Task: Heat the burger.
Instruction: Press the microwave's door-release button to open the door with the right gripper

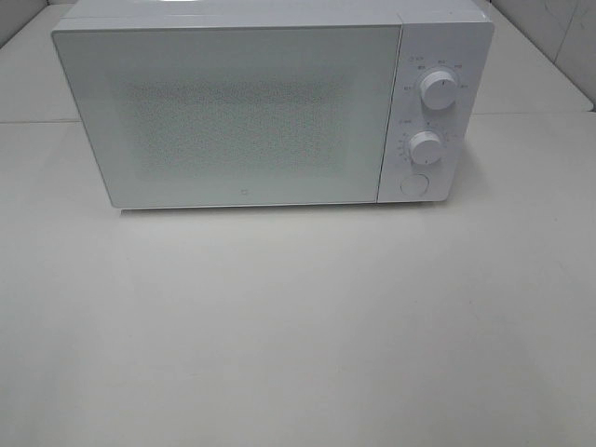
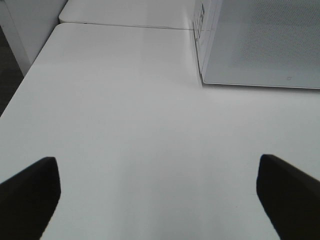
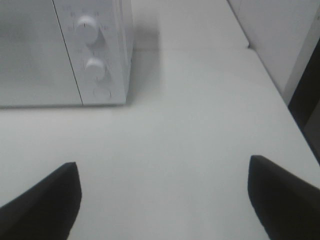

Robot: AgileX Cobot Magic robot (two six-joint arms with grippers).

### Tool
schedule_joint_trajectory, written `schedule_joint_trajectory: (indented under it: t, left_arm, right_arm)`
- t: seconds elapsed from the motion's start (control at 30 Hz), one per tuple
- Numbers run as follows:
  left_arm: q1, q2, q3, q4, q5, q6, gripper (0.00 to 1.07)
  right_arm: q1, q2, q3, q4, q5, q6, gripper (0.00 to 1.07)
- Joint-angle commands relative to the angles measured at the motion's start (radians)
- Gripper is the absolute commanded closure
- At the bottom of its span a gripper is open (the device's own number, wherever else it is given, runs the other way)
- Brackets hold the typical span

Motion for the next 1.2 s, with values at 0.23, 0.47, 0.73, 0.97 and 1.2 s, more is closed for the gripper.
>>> schedule_joint_trajectory:
  t: [0.23, 0.47, 0.73, 0.97, 1.2]
  left_arm:
    - [0.002, -0.015, 0.002, 0.006, -0.003, -0.003, 0.06]
    - [0.002, -0.015, 0.002, 0.006, -0.003, -0.003, 0.06]
    - [0.002, -0.015, 0.002, 0.006, -0.003, -0.003, 0.06]
    - [0.002, -0.015, 0.002, 0.006, -0.003, -0.003, 0.06]
    - [0.002, -0.015, 0.002, 0.006, -0.003, -0.003, 0.06]
  right_arm:
    - [-0.002, 0.175, 0.014, 0.012, -0.27, -0.147, 0.79]
    - [-0.002, 0.253, 0.145, 0.036, -0.61, -0.188, 1.07]
    - [-0.002, 0.329, 0.289, 0.057, -0.943, -0.177, 1.07]
    - [-0.002, 0.529, 0.346, 0.079, -1.156, -0.147, 1.07]
    - [-0.002, 0.71, 0.402, 0.062, -1.418, -0.101, 1.07]
